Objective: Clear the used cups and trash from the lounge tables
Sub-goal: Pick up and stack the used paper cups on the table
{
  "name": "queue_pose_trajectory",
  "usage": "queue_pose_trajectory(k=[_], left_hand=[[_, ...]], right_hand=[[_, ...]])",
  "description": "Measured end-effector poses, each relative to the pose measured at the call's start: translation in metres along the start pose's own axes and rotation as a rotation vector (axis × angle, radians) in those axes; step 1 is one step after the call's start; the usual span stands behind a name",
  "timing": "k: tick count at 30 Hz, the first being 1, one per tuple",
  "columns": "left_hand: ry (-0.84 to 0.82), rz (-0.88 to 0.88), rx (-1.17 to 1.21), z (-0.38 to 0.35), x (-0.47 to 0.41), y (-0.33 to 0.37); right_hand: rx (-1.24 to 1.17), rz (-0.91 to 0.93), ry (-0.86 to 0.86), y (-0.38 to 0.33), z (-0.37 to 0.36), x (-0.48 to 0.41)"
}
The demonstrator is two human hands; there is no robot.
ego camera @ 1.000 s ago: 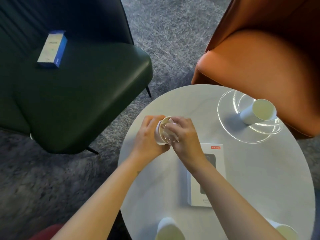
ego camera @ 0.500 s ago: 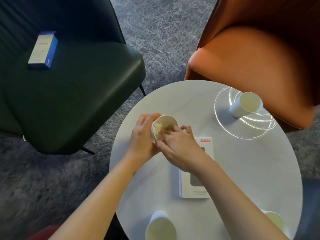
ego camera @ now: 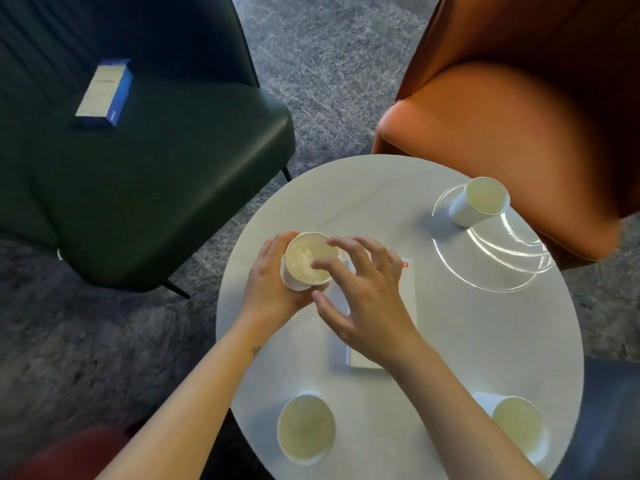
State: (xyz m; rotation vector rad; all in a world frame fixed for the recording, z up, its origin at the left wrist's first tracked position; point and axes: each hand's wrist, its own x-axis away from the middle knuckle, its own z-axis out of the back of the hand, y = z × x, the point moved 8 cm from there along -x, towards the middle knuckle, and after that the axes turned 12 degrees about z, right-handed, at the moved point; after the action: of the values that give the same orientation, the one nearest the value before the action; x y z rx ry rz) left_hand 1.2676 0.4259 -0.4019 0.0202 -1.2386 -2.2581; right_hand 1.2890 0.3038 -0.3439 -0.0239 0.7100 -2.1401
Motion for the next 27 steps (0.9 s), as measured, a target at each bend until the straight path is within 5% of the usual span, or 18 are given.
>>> queue_pose_trajectory(k=[4, 15, 27], left_hand=[[0.092, 0.103, 0.005, 0.017, 0.03, -0.024], [0.184, 0.383, 0.145, -0.008, 0.127, -0.108], [0.302, 0.2, 0.157, 0.002, 0.206, -0.084]], right_hand=[[-0.098, 0.028, 0.019, -0.013, -0.003, 0.03], [-0.249, 0.123, -0.375, -0.036, -0.058, 0.139], [-0.281, 0.134, -0.412, -0.043, -0.072, 0.169]])
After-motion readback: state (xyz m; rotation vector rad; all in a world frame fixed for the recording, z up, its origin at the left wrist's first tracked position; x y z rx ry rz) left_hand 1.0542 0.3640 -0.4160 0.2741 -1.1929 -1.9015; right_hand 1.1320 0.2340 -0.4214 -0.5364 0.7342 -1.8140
